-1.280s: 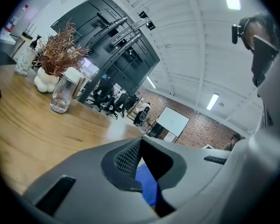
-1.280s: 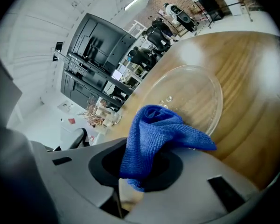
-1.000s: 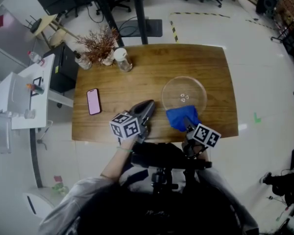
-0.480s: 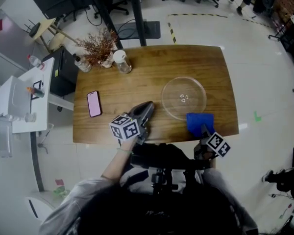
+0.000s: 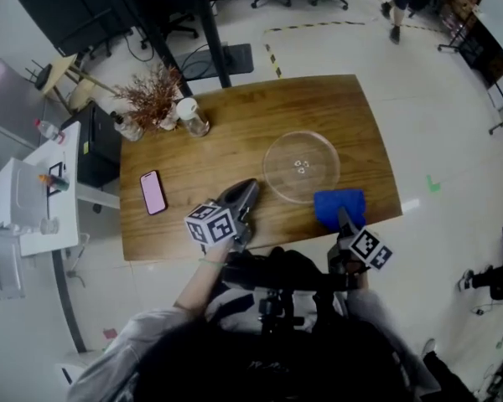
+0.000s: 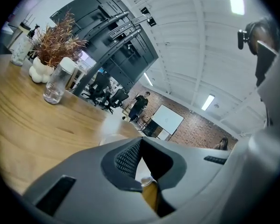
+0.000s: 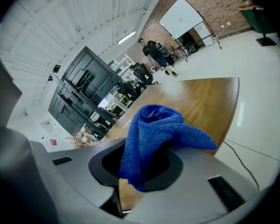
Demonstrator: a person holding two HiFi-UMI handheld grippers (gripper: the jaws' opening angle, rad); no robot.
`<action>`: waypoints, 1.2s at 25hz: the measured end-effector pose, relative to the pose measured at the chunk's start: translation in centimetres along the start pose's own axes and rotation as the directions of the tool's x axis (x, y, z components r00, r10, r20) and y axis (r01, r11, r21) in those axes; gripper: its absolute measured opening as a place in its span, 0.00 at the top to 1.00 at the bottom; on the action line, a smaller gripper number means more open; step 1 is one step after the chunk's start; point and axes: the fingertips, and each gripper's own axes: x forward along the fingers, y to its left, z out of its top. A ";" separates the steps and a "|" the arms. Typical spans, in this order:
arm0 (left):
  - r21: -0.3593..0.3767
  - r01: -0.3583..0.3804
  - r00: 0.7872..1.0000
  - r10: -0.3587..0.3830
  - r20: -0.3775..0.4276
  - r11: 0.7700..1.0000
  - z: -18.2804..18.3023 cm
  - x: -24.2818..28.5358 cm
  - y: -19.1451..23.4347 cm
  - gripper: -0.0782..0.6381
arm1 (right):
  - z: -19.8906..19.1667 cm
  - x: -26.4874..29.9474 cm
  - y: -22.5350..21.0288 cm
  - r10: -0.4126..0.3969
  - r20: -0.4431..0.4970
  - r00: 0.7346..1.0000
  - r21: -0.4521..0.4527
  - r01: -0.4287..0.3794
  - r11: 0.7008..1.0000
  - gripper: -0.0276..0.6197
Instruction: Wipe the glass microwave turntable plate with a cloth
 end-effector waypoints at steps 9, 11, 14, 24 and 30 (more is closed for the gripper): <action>0.009 0.079 0.995 -0.078 -0.066 0.997 -0.8 -1.3 -2.1 0.89 | -1.5 -3.7 1.9 -0.021 0.070 0.997 -0.015 0.022 1.000 0.84; 0.012 0.079 0.995 -0.078 -0.069 0.997 -0.9 -2.7 -2.2 0.89 | -2.5 -4.5 2.7 -0.016 0.082 0.997 -0.018 0.018 1.000 0.84; 0.023 0.057 0.996 -0.055 -0.070 0.998 -1.1 -5.3 -1.5 0.89 | -4.5 -4.9 4.1 -0.006 0.081 0.997 -0.039 0.009 0.999 0.84; 0.082 0.043 0.997 -0.038 -0.069 0.996 -2.3 -15.1 -1.3 0.89 | -10.6 -7.4 11.2 0.088 0.113 0.990 -0.158 -0.070 0.985 0.84; 0.098 0.073 0.995 -0.066 -0.076 0.992 -3.4 -22.3 -2.1 0.89 | -14.8 -10.5 14.7 0.096 0.166 0.981 -0.161 -0.069 0.985 0.84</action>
